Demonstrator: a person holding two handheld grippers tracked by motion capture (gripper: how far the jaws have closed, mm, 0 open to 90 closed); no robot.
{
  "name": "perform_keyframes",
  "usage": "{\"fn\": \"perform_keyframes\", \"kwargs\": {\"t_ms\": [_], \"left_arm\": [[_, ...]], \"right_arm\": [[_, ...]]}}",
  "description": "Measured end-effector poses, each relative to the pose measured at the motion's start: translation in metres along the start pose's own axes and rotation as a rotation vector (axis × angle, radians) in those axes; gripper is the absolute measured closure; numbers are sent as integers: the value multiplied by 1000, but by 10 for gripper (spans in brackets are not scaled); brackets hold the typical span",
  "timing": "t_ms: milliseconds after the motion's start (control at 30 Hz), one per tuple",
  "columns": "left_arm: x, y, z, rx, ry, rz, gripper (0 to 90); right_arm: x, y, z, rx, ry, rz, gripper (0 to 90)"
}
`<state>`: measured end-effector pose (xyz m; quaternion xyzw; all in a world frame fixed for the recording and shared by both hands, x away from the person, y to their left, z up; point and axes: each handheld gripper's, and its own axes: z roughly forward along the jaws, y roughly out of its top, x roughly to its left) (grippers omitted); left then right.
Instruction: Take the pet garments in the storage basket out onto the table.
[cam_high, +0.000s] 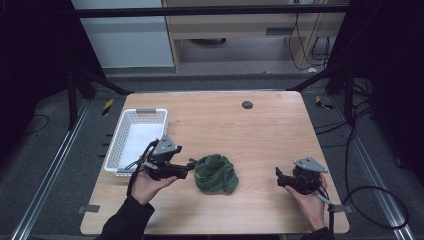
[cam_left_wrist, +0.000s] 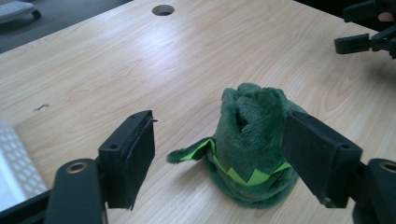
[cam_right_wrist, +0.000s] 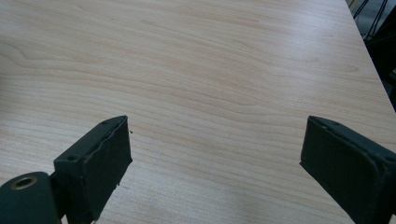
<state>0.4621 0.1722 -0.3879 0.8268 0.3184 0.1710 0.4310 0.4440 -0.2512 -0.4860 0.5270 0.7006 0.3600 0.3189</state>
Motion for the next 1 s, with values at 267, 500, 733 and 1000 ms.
{"fn": "perform_keyframes", "kwargs": {"t_ms": [267,500,733,1000], "left_arm": [[3,-26,-7,-35,41,-40,326],[7,-54,-14,-58,52,-86,385],[9,-78,-18,-65,71,-123,436],[12,-101,-24,-47,84,-151,449]], "right_arm": [[0,0,0,0,1,-3,85],[0,-1,0,0,5,-1,85],[1,-3,-1,2,12,-6,84],[1,-4,-2,3,15,-6,83]]}}
